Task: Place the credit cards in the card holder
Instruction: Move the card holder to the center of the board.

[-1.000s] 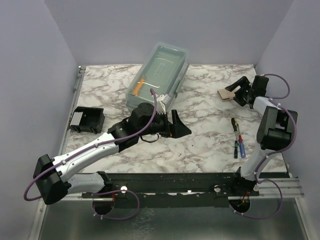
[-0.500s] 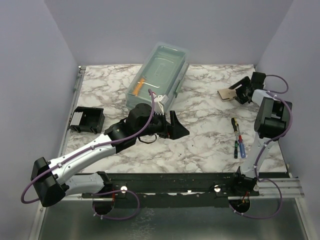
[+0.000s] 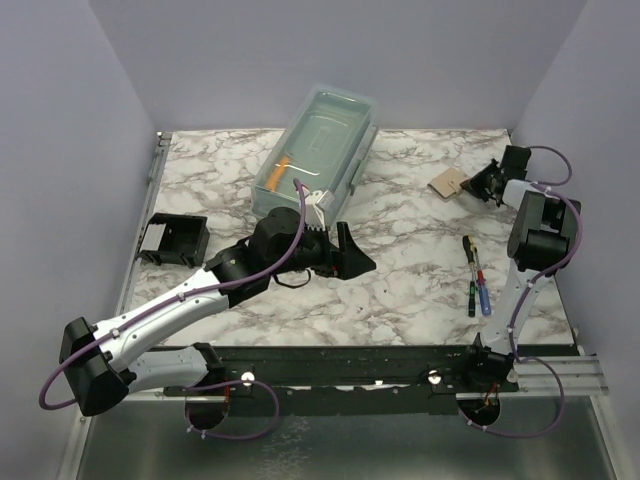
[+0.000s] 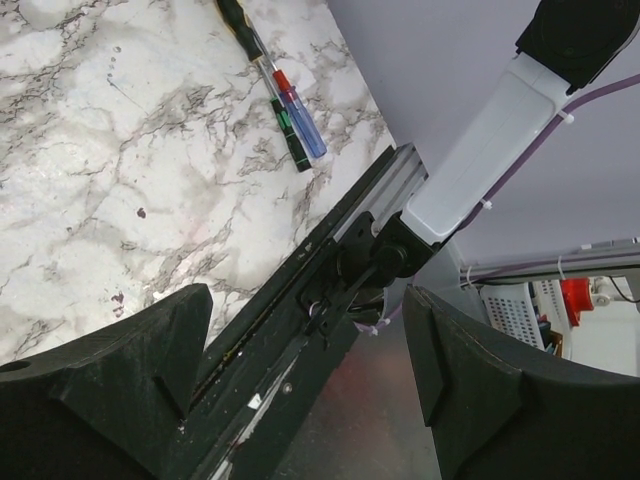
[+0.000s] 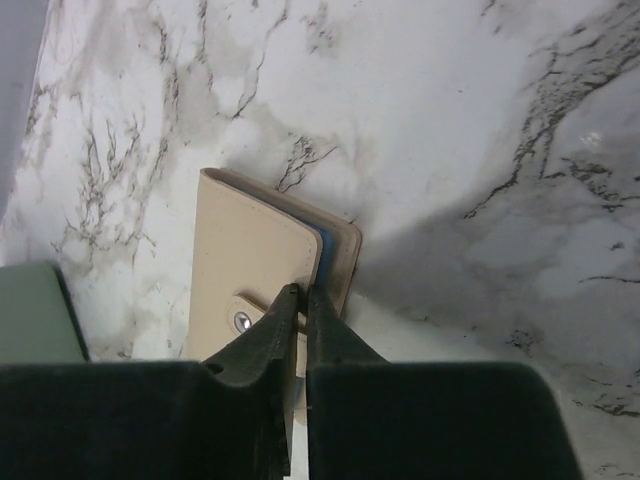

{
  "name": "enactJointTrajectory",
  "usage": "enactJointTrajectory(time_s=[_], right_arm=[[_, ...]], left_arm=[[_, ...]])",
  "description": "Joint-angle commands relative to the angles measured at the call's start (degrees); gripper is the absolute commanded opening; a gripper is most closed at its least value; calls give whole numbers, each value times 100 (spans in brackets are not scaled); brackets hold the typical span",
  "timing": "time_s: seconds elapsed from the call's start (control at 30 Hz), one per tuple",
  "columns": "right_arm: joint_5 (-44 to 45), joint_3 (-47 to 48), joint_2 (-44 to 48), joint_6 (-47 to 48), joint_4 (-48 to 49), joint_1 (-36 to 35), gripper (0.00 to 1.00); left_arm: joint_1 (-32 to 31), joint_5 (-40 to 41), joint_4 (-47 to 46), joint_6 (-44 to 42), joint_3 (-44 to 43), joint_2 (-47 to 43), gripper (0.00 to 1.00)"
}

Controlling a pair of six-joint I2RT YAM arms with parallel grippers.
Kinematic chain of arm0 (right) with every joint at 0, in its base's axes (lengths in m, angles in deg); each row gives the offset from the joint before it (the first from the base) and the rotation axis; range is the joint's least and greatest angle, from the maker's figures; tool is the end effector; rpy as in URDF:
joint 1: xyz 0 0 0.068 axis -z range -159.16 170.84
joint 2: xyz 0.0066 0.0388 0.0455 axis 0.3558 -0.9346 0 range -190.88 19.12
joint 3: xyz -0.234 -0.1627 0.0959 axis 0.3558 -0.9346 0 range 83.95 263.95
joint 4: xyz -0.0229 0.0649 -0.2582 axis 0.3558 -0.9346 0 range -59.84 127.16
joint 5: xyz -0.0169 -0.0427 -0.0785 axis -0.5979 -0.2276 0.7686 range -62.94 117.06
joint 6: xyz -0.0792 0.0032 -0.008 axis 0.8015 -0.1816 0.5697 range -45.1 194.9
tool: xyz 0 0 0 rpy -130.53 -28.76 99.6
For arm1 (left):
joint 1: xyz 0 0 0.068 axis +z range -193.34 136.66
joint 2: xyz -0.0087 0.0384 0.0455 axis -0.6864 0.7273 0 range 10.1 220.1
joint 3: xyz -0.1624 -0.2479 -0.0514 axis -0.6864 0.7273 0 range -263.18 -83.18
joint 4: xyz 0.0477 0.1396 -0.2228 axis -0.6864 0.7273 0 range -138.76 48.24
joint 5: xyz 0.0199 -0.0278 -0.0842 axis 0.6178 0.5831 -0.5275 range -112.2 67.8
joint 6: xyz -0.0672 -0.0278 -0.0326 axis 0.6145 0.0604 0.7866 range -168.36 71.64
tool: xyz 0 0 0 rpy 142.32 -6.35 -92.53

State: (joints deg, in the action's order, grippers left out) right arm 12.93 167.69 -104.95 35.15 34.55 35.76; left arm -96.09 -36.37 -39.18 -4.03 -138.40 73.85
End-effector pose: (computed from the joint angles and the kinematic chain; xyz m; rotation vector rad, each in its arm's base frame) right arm 0.5041 -0.1170 0.1435 0.9634 2.1390 0.5027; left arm 0.1569 -0.2341 0.3545 0.3463 2.1014 -1.3272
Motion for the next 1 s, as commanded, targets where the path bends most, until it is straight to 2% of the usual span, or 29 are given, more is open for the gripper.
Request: enactJointTrajectory(time_s=[0.0, 0.23, 0.63, 0.97], right_arm=[[-479, -233, -75, 747, -2, -73, 1], [-1055, -1662, 950, 1223, 496, -358, 0], [-1652, -4009, 3018, 1827, 280, -1789, 0], [-2247, -4435, 3601, 2086, -136, -2881, 0]], left_arm=[[-20, 104, 57, 74, -59, 16, 84], [-16, 185, 66, -122, -218, 73, 84], [-13, 327, 53, -153, 1, 278, 84], [-8, 682, -319, 665, 1282, 135, 84]])
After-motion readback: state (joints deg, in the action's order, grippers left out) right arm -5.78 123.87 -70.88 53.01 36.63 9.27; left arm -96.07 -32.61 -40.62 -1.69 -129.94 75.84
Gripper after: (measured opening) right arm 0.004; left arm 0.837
